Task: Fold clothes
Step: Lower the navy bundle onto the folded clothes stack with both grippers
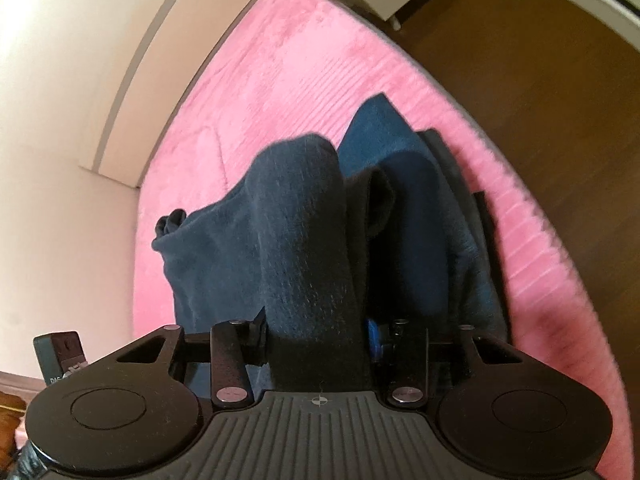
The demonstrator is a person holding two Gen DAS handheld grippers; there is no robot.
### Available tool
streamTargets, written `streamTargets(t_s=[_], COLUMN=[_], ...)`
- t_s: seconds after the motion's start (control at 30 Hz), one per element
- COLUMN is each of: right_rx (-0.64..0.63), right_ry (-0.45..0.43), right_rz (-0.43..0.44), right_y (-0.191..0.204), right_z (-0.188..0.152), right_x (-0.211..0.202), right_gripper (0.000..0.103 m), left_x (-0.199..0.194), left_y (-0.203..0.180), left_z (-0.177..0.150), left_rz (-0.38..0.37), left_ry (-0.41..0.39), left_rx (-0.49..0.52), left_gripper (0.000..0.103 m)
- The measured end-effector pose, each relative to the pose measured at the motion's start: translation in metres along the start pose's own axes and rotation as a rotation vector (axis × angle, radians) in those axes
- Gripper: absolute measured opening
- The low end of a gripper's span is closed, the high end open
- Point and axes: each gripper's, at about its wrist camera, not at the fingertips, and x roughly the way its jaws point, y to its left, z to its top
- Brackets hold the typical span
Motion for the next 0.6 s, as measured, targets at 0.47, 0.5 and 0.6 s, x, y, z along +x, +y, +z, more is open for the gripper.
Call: streamTargets(t_s=[0.47, 0.5, 0.6], right_rx=[-0.025, 0.059, 0.152], right_ry=[0.011, 0.005, 0.001], right_rz=[0.001, 0.071, 0.121], right_y=[0.026, 0.023, 0.019], right_z=[-0.015, -0.011, -0.010], right_x=[-0.032, -0.034, -0.031], right_gripper=[0.022, 0.022, 0.021], left_x=[-0.027, -0.035, -0.052], left_y=[-0.009, -0.018, -0.050], left_z=[-0.037, -0.045, -0.070], left_rz=[0.028, 0.055, 0.149], left_ry=[-0.165, -0.193, -0.273], left_rx=[0.068, 0.123, 0.287], left_gripper=[0.050, 0.050, 0.058])
